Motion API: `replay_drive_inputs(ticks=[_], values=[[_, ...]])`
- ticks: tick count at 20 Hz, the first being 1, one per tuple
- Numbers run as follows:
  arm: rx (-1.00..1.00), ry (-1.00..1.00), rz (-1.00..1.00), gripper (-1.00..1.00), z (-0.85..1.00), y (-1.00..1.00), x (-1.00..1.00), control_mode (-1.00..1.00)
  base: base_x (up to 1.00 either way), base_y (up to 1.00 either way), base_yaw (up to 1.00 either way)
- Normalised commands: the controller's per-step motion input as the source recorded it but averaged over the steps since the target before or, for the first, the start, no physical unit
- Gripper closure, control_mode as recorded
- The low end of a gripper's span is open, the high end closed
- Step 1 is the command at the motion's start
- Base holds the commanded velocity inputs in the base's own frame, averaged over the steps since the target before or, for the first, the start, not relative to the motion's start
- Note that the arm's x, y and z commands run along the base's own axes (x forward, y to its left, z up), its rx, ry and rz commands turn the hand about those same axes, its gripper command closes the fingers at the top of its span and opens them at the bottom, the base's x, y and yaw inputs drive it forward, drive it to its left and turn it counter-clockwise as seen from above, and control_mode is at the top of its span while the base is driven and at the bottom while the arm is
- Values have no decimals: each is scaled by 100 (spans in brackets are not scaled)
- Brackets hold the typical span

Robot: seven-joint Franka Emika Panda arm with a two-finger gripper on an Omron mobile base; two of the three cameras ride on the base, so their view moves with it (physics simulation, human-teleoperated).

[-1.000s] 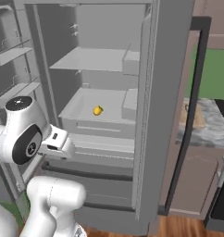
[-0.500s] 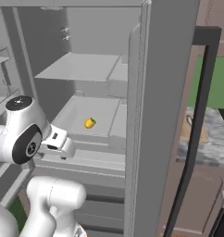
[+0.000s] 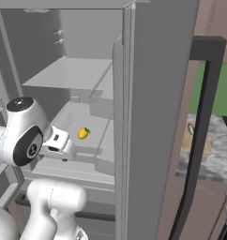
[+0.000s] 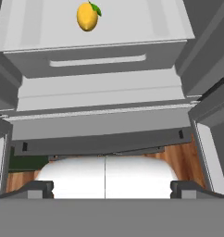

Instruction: Retrieve a lemon from the fridge and place it on the cutting board with the fish.

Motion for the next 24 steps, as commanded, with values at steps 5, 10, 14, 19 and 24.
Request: replay_drive_inputs(ticks=[5,10,14,19,24], values=[[0,0,0,-100,0,0,0,100,63,0,0],[0,0,0,-100,0,0,2,-100,26,0,0],[3,-11,3,-100,-1,0,17,-100,0,0,0],[5,-20,4,-100,-3,0,45,-100,0,0,0],[0,-2,0,-100,0,13,50,-100,0,0,0]])
